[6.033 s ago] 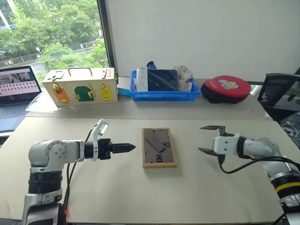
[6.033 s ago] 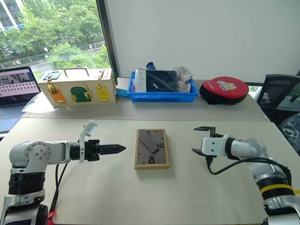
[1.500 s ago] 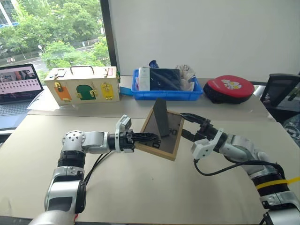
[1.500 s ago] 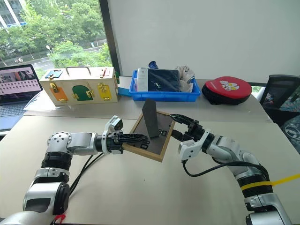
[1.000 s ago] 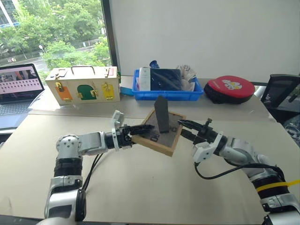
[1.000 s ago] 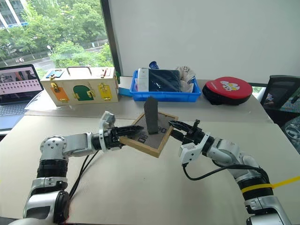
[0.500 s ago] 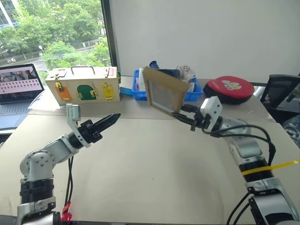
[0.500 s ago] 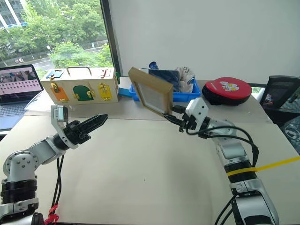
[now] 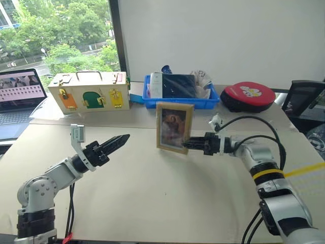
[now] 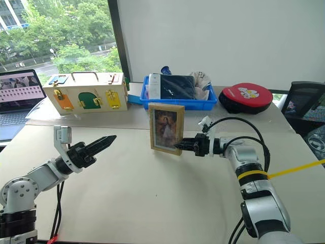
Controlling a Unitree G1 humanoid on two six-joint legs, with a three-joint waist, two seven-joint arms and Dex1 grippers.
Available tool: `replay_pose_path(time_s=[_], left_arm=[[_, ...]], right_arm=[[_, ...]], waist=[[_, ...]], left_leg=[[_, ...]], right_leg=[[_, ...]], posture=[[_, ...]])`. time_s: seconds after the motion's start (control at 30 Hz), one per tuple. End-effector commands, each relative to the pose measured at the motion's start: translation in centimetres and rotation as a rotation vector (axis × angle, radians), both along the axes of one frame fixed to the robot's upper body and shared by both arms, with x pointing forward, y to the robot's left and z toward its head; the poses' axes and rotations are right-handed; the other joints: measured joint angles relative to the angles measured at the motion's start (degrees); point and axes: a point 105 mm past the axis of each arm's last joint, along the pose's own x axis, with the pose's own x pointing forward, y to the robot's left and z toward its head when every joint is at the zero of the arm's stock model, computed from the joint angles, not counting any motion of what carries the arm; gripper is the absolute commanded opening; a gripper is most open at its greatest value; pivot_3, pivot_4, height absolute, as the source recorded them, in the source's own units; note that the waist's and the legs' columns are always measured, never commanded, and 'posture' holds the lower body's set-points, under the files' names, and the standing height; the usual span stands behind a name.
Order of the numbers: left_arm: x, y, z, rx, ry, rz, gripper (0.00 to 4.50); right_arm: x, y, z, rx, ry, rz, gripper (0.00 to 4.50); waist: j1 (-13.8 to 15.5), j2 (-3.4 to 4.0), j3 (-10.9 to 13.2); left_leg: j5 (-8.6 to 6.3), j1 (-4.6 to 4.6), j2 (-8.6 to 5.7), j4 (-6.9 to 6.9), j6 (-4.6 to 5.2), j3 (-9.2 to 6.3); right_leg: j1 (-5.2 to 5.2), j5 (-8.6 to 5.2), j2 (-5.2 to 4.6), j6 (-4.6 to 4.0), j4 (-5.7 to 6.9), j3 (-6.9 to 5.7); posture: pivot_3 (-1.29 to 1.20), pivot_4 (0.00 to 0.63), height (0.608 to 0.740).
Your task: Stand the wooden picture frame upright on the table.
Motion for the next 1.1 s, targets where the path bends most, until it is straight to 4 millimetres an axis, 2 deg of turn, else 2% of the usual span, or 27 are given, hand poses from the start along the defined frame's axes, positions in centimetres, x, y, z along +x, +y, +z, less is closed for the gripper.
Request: replay_pose_path(time_s=[0.03,0.17,0.3,0.63,0.83,0.9,0.93,1.1], left_arm=[[0.0,0.0,1.3,-0.002,-0.053,0.007,4.50],[0.0,-0.3,1.0,0.051,-0.037,0.008,4.50],[-0.1,-0.4,1.0,0.054,-0.032,-0.002,4.50],[-0.8,0.1,0.4,0.217,-0.076,-0.035,4.50],[-0.7,0.7,0.3,0.246,-0.091,-0.042,4.50],[-0.9,0.7,-0.2,0.319,-0.092,-0.065,4.50],[-1.1,0.6,-0.6,0.367,-0.096,-0.084,4.50],[-1.7,0.7,-1.1,0.476,-0.134,-0.159,4.50]], right_arm=[[0.2,-0.1,0.5,0.085,0.010,0.005,1.18],[-1.5,0.4,-0.8,0.118,0.119,0.079,1.18],[-2.1,0.4,-1.6,0.112,0.145,0.089,1.18],[-4.3,1.3,-3.5,-0.016,0.095,0.167,1.18],[-4.2,1.4,-4.8,-0.102,0.019,0.128,1.18],[-4.1,1.3,-4.9,-0.110,0.006,0.119,2.19],[-4.1,1.2,-4.9,-0.109,0.009,0.111,2.32],[-4.0,0.9,-4.6,-0.104,-0.005,0.103,4.00]], waist=[[-0.1,0.00,0.0],[-0.2,0.00,0.0],[-0.1,0.01,0.0],[-0.2,0.01,0.0],[-0.3,0.00,0.0],[-0.4,0.00,0.0],[-0.3,-0.01,0.0],[-0.2,-0.01,0.0]], left_leg=[[0.00,0.01,0.00,0.00,0.00,0.00],[0.00,0.02,0.00,-0.02,0.00,-0.02],[0.00,0.02,0.00,0.00,0.00,-0.03],[-0.01,0.02,0.00,-0.03,-0.01,-0.03],[-0.01,0.05,0.00,-0.04,-0.01,-0.03],[-0.01,0.09,0.00,-0.05,-0.01,-0.03],[-0.01,0.10,0.01,-0.05,-0.01,-0.03],[-0.01,0.10,0.01,-0.06,-0.02,-0.01]], right_leg=[[0.01,0.00,0.00,0.00,0.01,0.00],[0.01,0.00,0.01,0.00,0.02,-0.01],[0.02,0.00,0.01,0.00,0.03,-0.02],[0.02,-0.01,0.01,0.01,0.01,-0.04],[0.02,-0.02,0.02,0.00,0.01,-0.04],[0.03,-0.02,0.02,0.00,0.01,-0.04],[0.03,-0.02,0.03,0.00,0.02,-0.04],[0.03,-0.03,0.02,-0.01,0.00,-0.03]], posture=[[0.00,0.150,0.725],[0.00,0.150,0.725],[0.00,0.150,0.725],[0.00,0.150,0.725],[0.00,0.150,0.725],[0.00,0.150,0.725],[0.00,0.150,0.725],[0.00,0.150,0.725]])
